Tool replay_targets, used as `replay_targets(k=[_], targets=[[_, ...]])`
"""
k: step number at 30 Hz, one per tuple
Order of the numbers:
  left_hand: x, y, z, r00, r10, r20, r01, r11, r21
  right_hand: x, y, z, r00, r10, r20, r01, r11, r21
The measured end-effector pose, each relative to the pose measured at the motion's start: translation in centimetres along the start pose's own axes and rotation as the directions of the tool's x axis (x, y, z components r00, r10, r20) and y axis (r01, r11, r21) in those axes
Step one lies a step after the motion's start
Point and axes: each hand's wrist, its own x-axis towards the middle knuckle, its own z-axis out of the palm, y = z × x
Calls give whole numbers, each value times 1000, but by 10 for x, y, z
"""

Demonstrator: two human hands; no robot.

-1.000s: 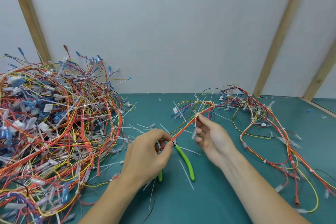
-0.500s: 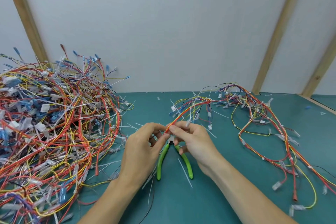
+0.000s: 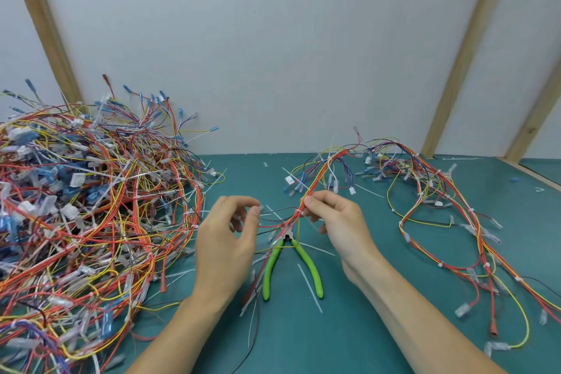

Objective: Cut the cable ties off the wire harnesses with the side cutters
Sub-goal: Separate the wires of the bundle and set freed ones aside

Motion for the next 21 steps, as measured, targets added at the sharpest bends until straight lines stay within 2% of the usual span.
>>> replay_targets(k=[9, 13, 15, 17, 21], targets=[[5, -4, -1, 978, -174, -116, 146, 964, -222, 3, 0, -5, 999, 40, 10, -41, 994, 100], [6, -4, -1, 961, -260, -95, 225, 933, -281, 4, -2, -9, 995, 94, 25, -97, 976, 197], [5, -5, -1, 963, -269, -18, 249, 911, -329, 5, -4, -12, 992, 126, 27, -128, 953, 273], [2, -3, 1, 964, -232, 127, 263, 899, -351, 7, -4, -16, 988, 153, 18, -151, 935, 321], [-4, 4, 6, 881, -150, 450, 339, 861, -378, 12, -2, -22, 982, 189, 6, -177, 905, 388]])
